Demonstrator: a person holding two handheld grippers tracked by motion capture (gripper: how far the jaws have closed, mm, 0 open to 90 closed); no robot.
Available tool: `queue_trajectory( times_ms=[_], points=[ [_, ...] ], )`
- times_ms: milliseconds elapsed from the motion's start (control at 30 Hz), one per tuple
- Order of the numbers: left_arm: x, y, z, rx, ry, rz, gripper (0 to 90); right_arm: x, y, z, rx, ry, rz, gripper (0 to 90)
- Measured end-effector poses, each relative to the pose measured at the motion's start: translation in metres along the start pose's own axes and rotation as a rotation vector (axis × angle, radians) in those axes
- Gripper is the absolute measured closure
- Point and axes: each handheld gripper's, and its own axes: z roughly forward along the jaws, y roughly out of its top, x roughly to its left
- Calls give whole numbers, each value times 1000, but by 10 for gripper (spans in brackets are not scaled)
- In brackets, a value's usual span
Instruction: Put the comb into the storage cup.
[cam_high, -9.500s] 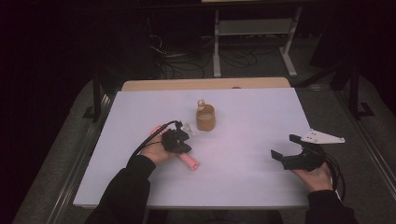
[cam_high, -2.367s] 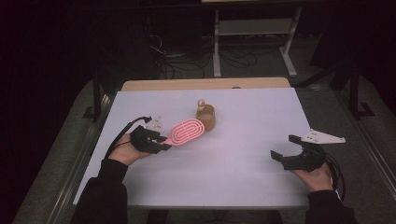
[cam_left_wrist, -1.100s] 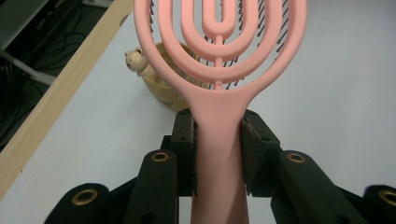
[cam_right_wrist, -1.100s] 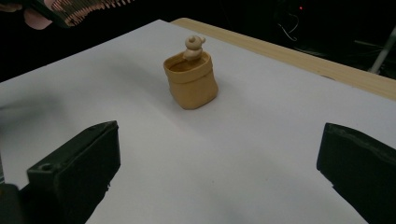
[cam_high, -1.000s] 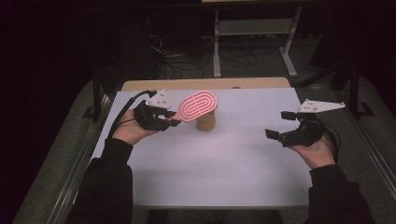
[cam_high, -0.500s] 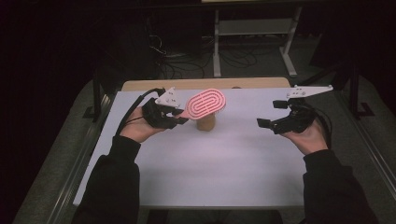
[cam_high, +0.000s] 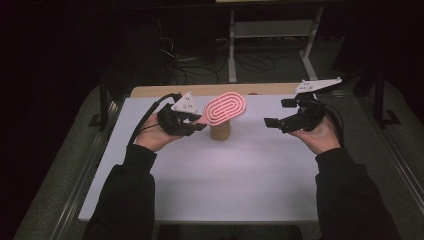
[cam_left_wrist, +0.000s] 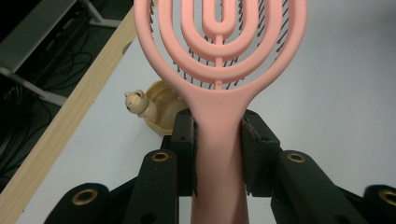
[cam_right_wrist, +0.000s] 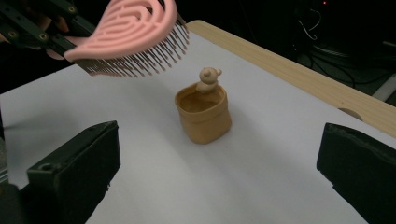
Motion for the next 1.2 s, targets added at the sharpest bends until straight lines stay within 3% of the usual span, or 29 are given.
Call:
queue_trajectory(
  times_ms=[167,467,900,1200],
  points=[
    [-2,2,1,-21,8,6,699,7,10,1,-21,30,-9,0],
    [-6,6,4,-56,20,19,699,11,24,6,-10,70,-10,23],
    [-16,12,7,-102,8,54,699,15,42,20,14,133,33,37],
    [-21,15,9,-129,7,71,699,12,46,27,16,194,88,71]
  ],
)
